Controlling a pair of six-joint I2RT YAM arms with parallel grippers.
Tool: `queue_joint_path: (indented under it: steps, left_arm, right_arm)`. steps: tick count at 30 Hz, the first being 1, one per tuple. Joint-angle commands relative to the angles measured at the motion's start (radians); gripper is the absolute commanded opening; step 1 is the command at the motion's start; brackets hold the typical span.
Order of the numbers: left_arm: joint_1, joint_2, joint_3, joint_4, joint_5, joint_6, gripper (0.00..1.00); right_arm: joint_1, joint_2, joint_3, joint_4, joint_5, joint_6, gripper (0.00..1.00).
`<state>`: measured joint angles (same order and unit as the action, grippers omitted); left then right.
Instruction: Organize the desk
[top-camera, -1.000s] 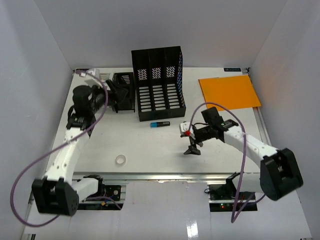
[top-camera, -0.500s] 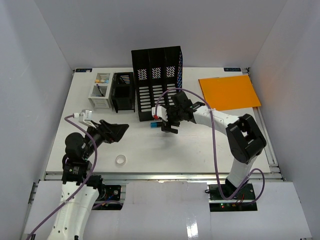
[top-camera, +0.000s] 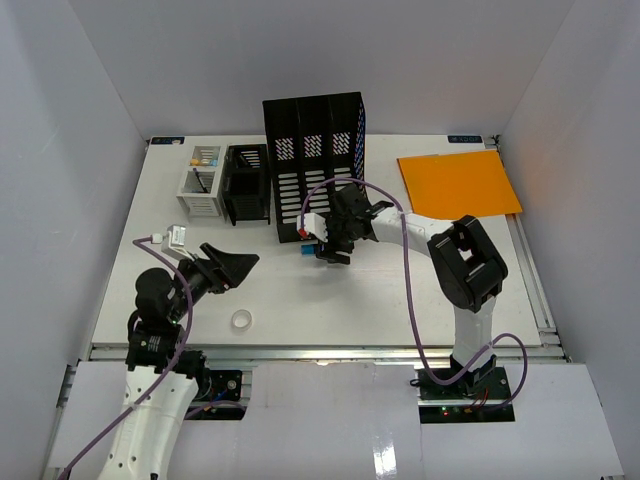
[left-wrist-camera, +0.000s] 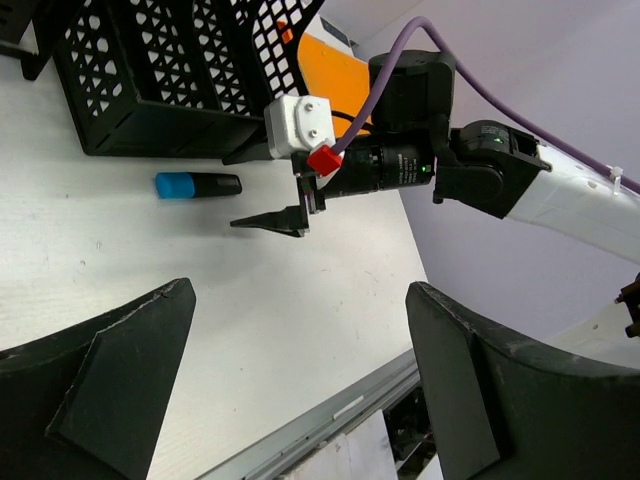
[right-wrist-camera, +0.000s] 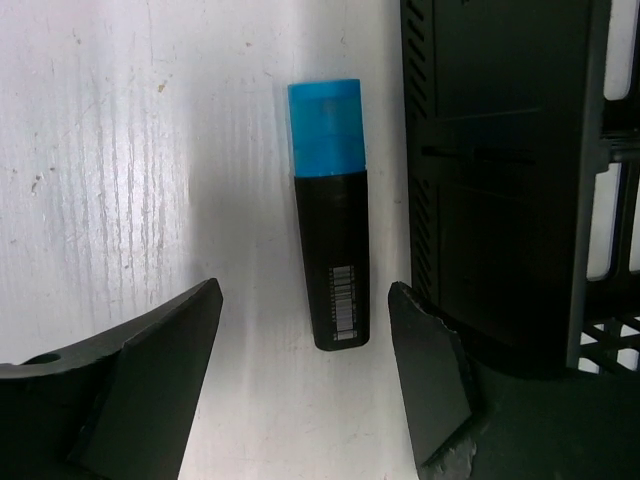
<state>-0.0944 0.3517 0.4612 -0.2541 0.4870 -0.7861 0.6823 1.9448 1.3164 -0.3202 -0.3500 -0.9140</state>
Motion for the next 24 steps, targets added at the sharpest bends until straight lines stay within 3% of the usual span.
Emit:
queue_joint_path:
  steps: [1,14,20,24]
  left_arm:
    - [0.004,0.014,-0.038,-0.010,0.013,-0.069,0.98]
    - [0.004,0.037,-0.083,0.029,0.061,-0.200,0.98]
    - [0.002,0.109,-0.215,0.182,0.082,-0.305,0.98]
    - [-0.026,0.216,-0.272,0.328,0.077,-0.362,0.98]
  right_arm:
    - [0.005,0.028,0.041,-0.019,-0.029,0.014,0.72]
    - [0.005,0.043,0.007,-0.063,-0.075,0.013,0.41]
    - [0.004,-0.002,-0.045,-0.060,-0.095,0.044,0.23]
    - [-0.007,-0.069,-0.078,-0.071,-0.245,0.104,0.12]
